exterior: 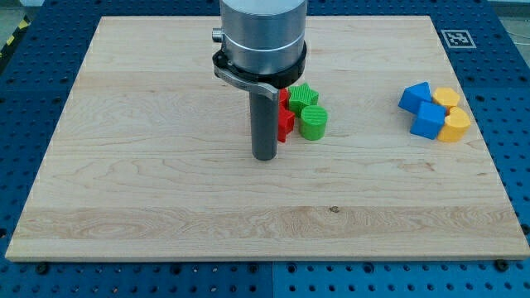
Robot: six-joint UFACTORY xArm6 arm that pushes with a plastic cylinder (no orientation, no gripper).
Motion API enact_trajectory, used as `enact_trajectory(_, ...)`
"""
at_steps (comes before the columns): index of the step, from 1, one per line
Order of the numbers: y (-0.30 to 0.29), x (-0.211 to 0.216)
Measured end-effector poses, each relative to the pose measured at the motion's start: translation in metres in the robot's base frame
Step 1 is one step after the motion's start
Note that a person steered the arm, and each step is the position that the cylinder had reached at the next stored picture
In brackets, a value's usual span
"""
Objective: Move the yellow heart right to the green circle
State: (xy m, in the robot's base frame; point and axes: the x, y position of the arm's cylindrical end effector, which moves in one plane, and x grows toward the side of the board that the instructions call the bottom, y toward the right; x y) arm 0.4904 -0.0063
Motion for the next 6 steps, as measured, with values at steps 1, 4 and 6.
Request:
enact_trajectory(1, 0.000, 0.000)
enact_trajectory(4, 0.050, 0.000)
enact_trajectory(6, 0.110, 0.014)
